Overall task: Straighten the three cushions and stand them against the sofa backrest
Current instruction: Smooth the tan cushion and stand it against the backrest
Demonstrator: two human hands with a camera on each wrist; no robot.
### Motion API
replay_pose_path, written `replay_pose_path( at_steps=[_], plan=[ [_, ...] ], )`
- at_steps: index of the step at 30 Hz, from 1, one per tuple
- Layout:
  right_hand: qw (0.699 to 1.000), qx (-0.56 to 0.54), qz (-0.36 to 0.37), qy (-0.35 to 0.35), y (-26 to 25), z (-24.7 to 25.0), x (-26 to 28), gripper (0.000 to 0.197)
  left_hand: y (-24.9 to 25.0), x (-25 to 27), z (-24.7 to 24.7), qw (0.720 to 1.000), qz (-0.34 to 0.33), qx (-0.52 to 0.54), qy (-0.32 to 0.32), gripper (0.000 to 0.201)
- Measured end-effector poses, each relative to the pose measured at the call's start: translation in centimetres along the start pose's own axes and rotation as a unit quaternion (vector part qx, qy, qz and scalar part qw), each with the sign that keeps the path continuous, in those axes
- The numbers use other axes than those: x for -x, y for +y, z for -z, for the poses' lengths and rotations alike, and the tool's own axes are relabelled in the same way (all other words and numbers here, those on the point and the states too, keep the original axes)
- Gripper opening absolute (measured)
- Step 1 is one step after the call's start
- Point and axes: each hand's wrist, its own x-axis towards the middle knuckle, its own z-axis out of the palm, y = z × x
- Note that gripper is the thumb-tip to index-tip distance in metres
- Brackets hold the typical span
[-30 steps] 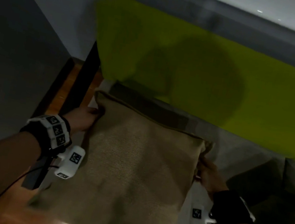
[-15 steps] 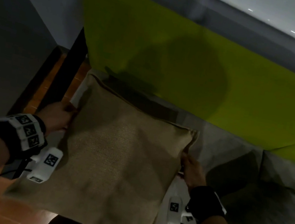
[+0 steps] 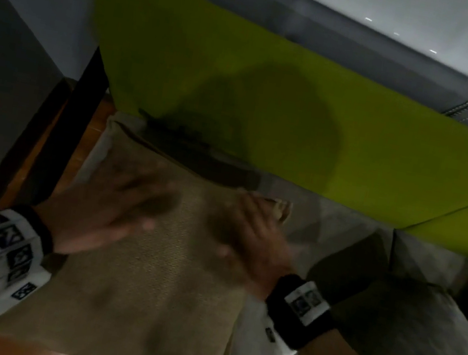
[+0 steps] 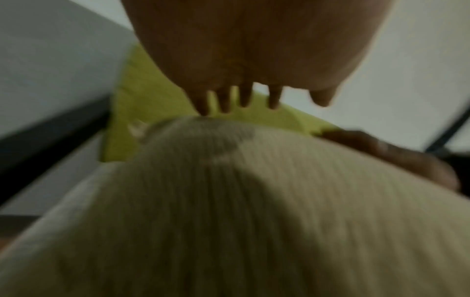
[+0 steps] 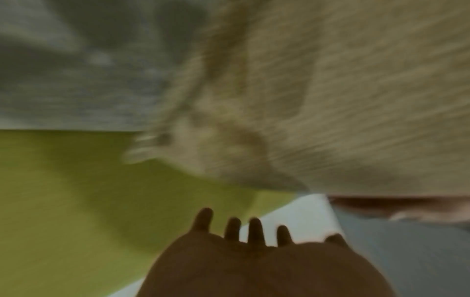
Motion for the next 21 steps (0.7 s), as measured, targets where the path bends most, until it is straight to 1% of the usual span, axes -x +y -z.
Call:
replay_pose_path(
  at_steps=[1,2,3,4,6,8,10,11,13,15,16,17,18,20,21],
  plan=[
    [0.999,0.0,0.043,-0.034,-0.9,-1.1,-0.1,0.072,-0.3,-0.3,-0.9,0.999,-0.04,-0.036,-0.009,0.064],
    [0.996,0.006,0.063,-0.066,-1.3,-2.4,0.2,0.075,-0.6,-0.5,-1.7,0.996,-0.061,-0.065,-0.021,0.067],
    [0.993,0.02,0.067,-0.09,-1.2,-3.8,0.6,0.078,-1.0,-0.5,-2.6,0.995,-0.059,-0.076,-0.033,0.069],
    [0.992,0.033,0.059,-0.11,-0.8,-4.9,1.0,0.08,-1.5,-0.3,-3.4,0.995,-0.04,-0.076,-0.042,0.071],
    [0.99,0.034,0.017,-0.139,0.4,-5.9,1.5,0.08,-2.3,-0.2,-4.8,0.997,0.009,-0.059,-0.045,0.075],
    [0.985,0.005,-0.055,-0.164,1.4,-6.2,1.3,0.082,-3.3,-0.6,-5.6,0.996,0.064,-0.028,-0.046,0.078],
    [0.976,-0.035,-0.128,-0.173,2.1,-6.2,1.4,0.082,-4.0,-1.0,-5.1,0.988,0.135,0.07,-0.036,0.081],
    [0.969,-0.065,-0.165,-0.172,2.4,-6.2,1.6,0.081,-4.2,-0.9,-4.6,0.975,0.177,0.132,-0.032,0.083],
    [0.947,-0.126,-0.24,-0.171,3.3,-6.2,2.4,0.079,-4.8,-0.4,-4.1,0.94,0.251,0.23,-0.017,0.097],
    [0.924,-0.166,-0.298,-0.171,4.4,-6.4,3.6,0.081,-4.7,0.6,-4.0,0.906,0.322,0.275,-0.016,0.109],
    [0.911,-0.201,-0.32,-0.163,4.7,-6.3,4.3,0.085,-4.8,1.1,-4.4,0.888,0.354,0.293,-0.025,0.108],
    [0.895,-0.254,-0.339,-0.14,4.9,-6.3,4.9,0.088,-4.8,1.6,-4.8,0.87,0.379,0.314,-0.028,0.104],
    [0.875,-0.314,-0.354,-0.103,4.8,-6.0,5.4,0.086,-5.2,2.1,-5.3,0.853,0.398,0.337,-0.018,0.101],
    [0.832,-0.4,-0.384,-0.014,4.2,-5.7,6.6,0.07,-5.8,3.4,-5.8,0.816,0.428,0.387,0.033,0.097],
    [0.805,-0.427,-0.412,0.015,3.7,-5.5,7.2,0.061,-6.2,4.2,-6.1,0.803,0.433,0.406,0.064,0.086]
  ],
)
